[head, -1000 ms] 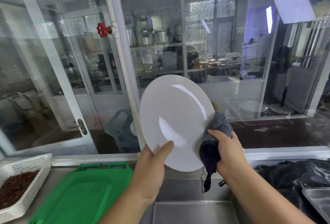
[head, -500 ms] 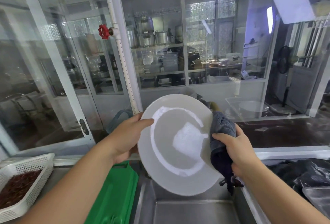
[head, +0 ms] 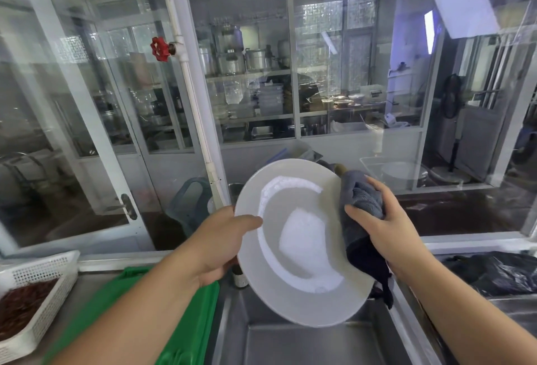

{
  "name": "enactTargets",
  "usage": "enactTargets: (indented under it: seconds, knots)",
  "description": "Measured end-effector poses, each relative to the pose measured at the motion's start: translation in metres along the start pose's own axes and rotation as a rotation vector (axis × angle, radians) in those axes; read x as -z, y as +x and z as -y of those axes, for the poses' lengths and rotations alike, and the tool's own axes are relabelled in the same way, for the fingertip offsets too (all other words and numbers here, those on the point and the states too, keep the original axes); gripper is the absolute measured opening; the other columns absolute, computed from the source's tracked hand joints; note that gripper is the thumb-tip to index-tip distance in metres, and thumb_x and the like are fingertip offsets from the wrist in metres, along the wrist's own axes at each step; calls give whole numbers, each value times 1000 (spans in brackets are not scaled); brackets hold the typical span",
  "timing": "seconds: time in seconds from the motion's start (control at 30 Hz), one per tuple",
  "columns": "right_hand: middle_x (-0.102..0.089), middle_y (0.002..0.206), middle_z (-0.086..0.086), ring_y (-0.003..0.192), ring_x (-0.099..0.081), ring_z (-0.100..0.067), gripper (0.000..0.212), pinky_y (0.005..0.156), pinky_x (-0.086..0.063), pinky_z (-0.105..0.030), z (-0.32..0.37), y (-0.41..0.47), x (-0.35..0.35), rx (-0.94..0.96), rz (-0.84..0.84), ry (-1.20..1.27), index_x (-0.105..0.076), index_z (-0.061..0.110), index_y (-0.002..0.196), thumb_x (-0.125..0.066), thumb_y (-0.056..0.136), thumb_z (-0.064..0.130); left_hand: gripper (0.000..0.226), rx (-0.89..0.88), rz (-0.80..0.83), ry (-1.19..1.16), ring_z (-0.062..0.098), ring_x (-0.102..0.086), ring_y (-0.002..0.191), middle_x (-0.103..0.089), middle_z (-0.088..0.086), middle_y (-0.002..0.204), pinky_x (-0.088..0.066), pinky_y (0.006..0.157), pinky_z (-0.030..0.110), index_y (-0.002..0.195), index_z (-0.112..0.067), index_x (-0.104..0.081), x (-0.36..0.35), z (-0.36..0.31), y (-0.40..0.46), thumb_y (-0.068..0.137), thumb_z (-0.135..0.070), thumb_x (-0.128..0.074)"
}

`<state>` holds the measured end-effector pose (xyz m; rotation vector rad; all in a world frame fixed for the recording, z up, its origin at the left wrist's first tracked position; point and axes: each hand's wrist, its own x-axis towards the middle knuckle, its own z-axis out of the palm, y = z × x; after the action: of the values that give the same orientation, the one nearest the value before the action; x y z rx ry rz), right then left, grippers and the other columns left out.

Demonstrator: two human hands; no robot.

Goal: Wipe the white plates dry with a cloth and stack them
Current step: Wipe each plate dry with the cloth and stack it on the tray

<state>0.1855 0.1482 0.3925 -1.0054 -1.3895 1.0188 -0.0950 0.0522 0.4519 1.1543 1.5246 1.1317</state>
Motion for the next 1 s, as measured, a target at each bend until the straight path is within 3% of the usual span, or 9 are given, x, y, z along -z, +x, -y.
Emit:
enactTargets:
  seconds: [0.07,0.13,0.23,0.33,0.47,0.57,0.67,0.8,1.0]
  knots:
    - [-60,135,33,125,-57,5,63,109,-47,-35,4,-3,-6,121,-17,-246,-46,57,144,-77,90,45,31,-42,-4,-32,28,-79,87,-82,14,98,-61,79,37,88,-17,-86,-8,3,0,103,-9,-61]
    - [-38,161,22,154,-26,-8,69,125,-26,-41,4,-10,-17,242,-29,-489,-38,43,157,-63,94,56,25,-94,4,-82,24,-79,85,-83,10,96,-61,76,33,86,-28,-86,-17,4,-1,95,-14,-67]
    - [-14,167,31,158,1,2,68,130,-8,-34,2,-30,-41,355,55,-528,-35,39,160,-46,98,66,26,-131,3,-129,20,-79,83,-83,7,92,-59,79,34,85,-32,-86,-30,5,-1,76,-24,-63]
    - [-14,165,36,156,-12,3,61,126,-8,-20,3,-44,-64,548,131,-542,-38,39,158,-45,101,62,28,-141,5,-105,28,-78,84,-81,15,89,-59,74,36,88,-23,-84,-37,14,2,74,-22,-59]
    - [-47,156,2,145,-40,-11,54,124,-23,-23,24,-26,-74,716,133,-594,-52,22,153,-50,104,46,32,-174,0,-56,39,-76,96,-79,20,96,-60,88,53,94,-17,-81,-36,26,-1,73,-34,-64]
    - [-56,146,-11,135,-47,-24,48,119,-22,-15,41,-2,-74,743,86,-634,-58,12,147,-57,103,33,45,-233,-75,-23,47,-70,107,-78,20,101,-54,98,65,96,-14,-78,-34,29,-1,69,-46,-61]
    - [-58,142,-12,129,-50,-31,43,113,-37,-35,53,23,-70,657,-39,-679,-60,10,145,-59,104,25,41,-261,-154,-124,37,-73,107,-81,9,101,-57,97,60,97,-28,-81,-35,34,1,67,-49,-63]
    - [-56,142,-13,127,-47,-36,46,107,-44,-50,55,43,-62,459,-127,-812,-57,10,147,-57,106,29,34,-313,-246,-333,11,-78,96,-83,-4,102,-60,78,28,95,-37,-84,-40,34,8,65,-41,-68]
    - [-61,130,-14,123,-49,-37,37,105,-44,-49,20,9,-70,215,-124,-762,-65,13,135,-55,104,32,31,-297,-414,-346,15,-76,96,-82,-11,102,-53,71,33,99,-36,-80,-39,29,23,77,-37,-58]
